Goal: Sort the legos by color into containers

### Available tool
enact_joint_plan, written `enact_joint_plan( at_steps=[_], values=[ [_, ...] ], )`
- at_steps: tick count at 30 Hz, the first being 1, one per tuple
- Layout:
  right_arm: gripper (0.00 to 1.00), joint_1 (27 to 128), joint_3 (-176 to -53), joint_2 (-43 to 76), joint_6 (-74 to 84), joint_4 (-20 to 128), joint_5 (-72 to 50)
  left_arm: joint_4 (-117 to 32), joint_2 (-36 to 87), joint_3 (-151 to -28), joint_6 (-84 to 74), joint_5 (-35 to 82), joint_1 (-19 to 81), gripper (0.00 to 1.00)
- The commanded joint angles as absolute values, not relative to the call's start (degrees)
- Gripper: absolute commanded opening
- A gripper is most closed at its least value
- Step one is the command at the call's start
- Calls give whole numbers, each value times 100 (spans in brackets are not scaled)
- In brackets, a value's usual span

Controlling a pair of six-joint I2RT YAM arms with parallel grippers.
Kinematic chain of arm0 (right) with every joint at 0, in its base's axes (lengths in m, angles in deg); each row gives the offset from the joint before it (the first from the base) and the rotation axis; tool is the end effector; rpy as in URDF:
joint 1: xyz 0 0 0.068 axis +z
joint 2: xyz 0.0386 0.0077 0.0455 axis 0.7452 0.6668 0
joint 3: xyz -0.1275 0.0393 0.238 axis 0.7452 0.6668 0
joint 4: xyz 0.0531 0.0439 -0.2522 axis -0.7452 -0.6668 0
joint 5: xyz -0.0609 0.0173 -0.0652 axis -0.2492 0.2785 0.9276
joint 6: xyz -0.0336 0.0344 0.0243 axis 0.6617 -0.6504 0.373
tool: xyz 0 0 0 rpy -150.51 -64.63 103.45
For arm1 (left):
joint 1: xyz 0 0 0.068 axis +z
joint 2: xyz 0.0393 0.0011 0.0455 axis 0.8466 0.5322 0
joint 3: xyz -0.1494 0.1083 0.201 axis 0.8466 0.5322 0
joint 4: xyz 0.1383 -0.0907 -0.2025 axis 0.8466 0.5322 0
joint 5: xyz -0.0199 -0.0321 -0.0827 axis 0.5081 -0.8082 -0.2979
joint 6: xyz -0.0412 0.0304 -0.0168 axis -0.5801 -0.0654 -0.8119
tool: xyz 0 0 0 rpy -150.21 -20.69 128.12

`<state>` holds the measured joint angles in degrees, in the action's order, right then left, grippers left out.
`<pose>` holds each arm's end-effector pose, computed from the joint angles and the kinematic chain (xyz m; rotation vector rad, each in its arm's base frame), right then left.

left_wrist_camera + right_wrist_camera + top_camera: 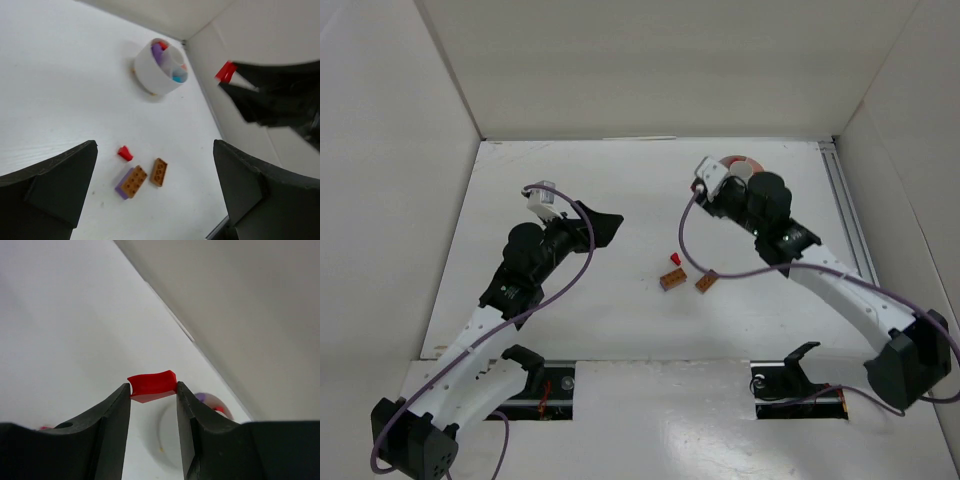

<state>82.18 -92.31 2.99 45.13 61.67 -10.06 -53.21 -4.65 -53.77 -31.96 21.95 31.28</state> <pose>0.2289 0.1595 0.3434 -1.0108 1.3600 0.1067 0.1699 -0.0918 0.3302 -0.0196 1.5874 -1.0309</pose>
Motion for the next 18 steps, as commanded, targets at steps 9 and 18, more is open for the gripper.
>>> enact_joint_plan(
  at_steps=[9,18],
  values=[
    [27,6128,-12941,3470,4403,3857,-1870,-5264,675,-5177,-2728,1015,4455,100],
    [27,5733,-14823,5140,4403,2880,-1712,-5652,1528,-5256,-2438,677,4791,100]
  ],
)
